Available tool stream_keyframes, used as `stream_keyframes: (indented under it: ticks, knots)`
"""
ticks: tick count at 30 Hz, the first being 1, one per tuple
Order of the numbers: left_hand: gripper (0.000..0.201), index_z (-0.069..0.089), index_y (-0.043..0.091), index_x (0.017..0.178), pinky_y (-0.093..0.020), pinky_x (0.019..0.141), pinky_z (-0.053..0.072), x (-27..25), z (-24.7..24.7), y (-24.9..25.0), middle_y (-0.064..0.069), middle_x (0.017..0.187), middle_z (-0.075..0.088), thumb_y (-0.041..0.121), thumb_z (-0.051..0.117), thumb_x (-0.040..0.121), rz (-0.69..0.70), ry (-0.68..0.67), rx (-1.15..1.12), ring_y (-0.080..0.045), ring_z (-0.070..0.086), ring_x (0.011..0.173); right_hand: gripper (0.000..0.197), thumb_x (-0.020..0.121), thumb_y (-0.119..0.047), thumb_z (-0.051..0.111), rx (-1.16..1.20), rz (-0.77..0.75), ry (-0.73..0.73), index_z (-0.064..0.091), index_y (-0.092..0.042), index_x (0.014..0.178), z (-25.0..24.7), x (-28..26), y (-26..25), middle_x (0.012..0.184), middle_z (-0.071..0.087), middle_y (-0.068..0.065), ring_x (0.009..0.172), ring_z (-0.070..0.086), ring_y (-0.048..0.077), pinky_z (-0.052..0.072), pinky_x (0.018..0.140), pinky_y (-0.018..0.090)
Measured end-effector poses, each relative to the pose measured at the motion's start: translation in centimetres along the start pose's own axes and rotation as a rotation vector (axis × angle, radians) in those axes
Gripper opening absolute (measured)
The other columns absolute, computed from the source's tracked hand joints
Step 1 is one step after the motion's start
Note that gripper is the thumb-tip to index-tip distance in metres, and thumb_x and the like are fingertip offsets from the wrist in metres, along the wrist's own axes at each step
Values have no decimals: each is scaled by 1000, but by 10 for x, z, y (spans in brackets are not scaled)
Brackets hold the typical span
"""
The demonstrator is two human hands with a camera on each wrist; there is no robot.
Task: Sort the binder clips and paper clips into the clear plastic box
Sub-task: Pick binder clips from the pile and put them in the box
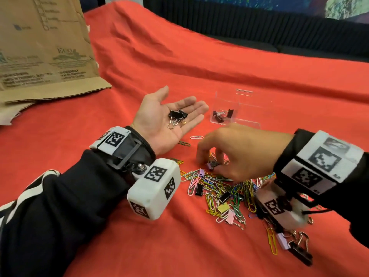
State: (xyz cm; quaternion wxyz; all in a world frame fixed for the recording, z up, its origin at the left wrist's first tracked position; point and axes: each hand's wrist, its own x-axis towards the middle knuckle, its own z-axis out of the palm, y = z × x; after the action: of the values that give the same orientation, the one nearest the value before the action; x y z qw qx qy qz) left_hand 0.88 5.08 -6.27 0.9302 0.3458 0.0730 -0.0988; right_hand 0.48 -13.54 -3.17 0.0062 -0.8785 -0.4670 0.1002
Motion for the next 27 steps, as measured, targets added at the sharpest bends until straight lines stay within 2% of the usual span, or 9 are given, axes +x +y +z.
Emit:
stream_keyframes:
  ticks: [4, 7, 10, 14, 16, 18, 22, 24, 27]
  knots:
    - [59, 58, -3, 115, -45, 102, 51, -1, -1, 2, -28, 125, 65, 49, 34, 102, 5, -1, 5, -36, 67, 115, 20, 77, -16, 63, -36, 0, 24, 71, -29, 91, 9, 11, -4, 85, 70, -10, 77, 62, 13, 55, 74, 34]
    - [59, 57, -2, 115, -45, 102, 51, -1, -1, 2, -28, 126, 65, 51, 35, 102, 1, -4, 5, -36, 66, 116, 16, 73, -17, 65, -32, 19, 37, 72, -26, 85, 8, 12, -4, 76, 70, -10, 69, 62, 9, 55, 68, 29]
    - [59, 57, -2, 114, -45, 102, 51, 0, -1, 1, -27, 127, 65, 51, 35, 102, -10, 3, 9, -36, 66, 117, 13, 74, -16, 69, 105, 23, 74, 70, -27, 80, 2, 10, 1, 64, 65, -14, 58, 58, -1, 39, 57, 7]
    - [60, 58, -3, 115, -45, 102, 51, 0, -1, -1, -28, 124, 66, 52, 36, 101, -16, 1, 5, -36, 67, 116, 18, 75, -18, 70, 166, 44, 44, 73, -33, 84, -6, 3, 10, 67, 66, -22, 68, 63, 5, 43, 62, 9]
    - [60, 58, -3, 115, -45, 102, 51, 0, -1, -2, -28, 124, 66, 52, 36, 101, -19, 0, 3, -37, 67, 116, 16, 79, -22, 72, 148, 28, 25, 76, -33, 90, -4, 3, 9, 65, 65, -26, 68, 64, 2, 39, 61, 4]
    - [60, 57, -2, 116, -45, 100, 52, 0, 0, -2, -28, 124, 66, 51, 36, 101, -17, 4, -8, -37, 67, 115, 16, 81, -24, 72, 94, -5, 3, 75, -32, 94, 1, 5, 3, 72, 67, -20, 66, 60, -1, 38, 60, 4]
    - [60, 57, -2, 116, -44, 100, 53, -1, -1, -1, -28, 126, 65, 52, 36, 101, -13, 9, -15, -36, 67, 116, 15, 76, -15, 66, -13, 0, -32, 70, -26, 85, 5, 9, -4, 70, 66, -11, 63, 57, 6, 49, 62, 23]
    - [60, 57, -3, 116, -43, 98, 54, -2, 0, -1, -28, 123, 66, 52, 37, 101, -13, 15, -21, -36, 67, 115, 12, 73, -14, 65, 14, 11, -30, 65, -25, 76, 6, 10, -4, 63, 62, -10, 56, 54, 3, 45, 56, 19]
    - [60, 57, -6, 116, -42, 91, 57, -3, 2, -2, -30, 112, 69, 49, 39, 102, -10, 42, -38, -36, 68, 112, 12, 72, -13, 67, 118, 41, -25, 64, -23, 77, 6, 9, 1, 64, 63, -8, 56, 55, 4, 39, 54, 13]
